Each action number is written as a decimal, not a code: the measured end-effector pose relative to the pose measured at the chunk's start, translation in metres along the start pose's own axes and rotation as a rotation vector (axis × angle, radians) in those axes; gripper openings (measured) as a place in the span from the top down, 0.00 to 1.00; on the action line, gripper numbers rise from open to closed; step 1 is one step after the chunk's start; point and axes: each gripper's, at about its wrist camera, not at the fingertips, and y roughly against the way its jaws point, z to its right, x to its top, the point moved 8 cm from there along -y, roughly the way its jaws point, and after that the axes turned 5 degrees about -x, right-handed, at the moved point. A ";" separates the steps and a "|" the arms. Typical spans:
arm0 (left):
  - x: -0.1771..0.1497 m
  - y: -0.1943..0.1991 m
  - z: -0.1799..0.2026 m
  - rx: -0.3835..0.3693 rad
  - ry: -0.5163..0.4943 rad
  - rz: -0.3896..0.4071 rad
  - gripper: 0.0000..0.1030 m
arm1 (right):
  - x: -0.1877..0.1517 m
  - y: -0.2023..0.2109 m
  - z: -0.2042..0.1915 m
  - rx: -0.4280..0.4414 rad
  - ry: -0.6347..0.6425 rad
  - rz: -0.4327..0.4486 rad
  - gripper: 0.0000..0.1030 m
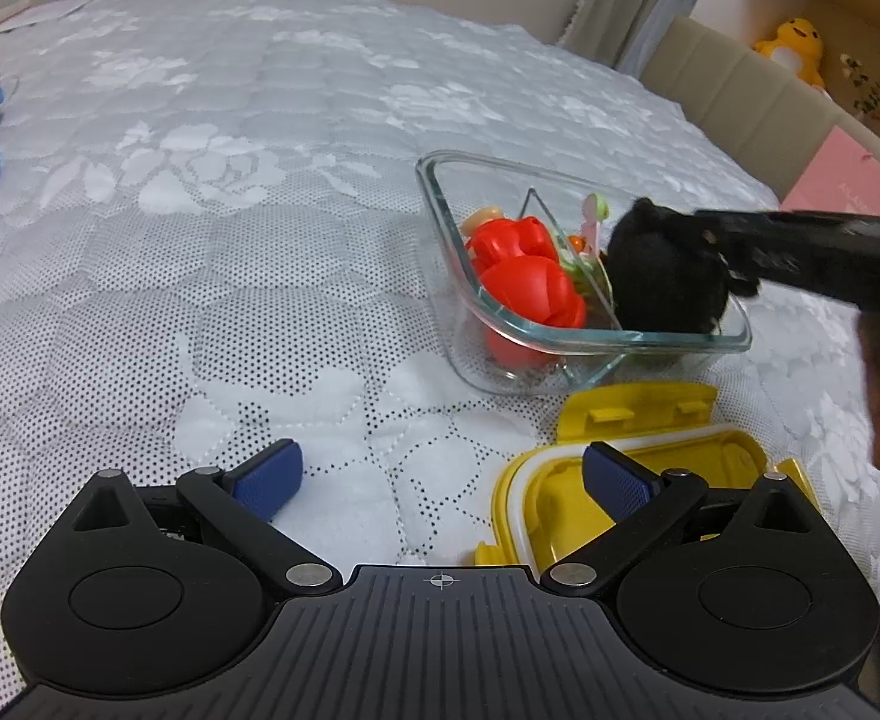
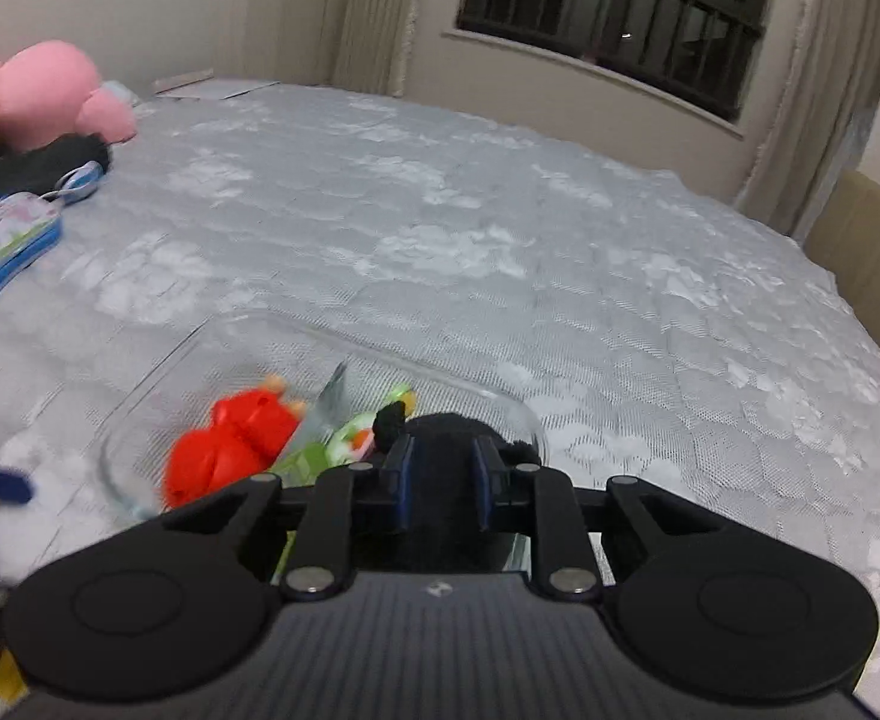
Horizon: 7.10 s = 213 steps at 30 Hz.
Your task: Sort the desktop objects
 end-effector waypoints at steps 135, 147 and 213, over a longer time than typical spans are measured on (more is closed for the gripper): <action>-0.111 0.070 0.092 0.212 0.038 -0.048 0.01 | -0.177 0.145 0.056 0.179 -0.451 0.045 0.01; -0.124 0.051 0.119 0.253 -0.075 -0.104 0.01 | -0.166 0.162 0.053 0.142 -0.426 0.113 0.01; -0.077 0.083 0.053 0.324 -0.124 0.033 0.01 | -0.175 0.124 0.088 0.123 -0.550 -0.056 0.19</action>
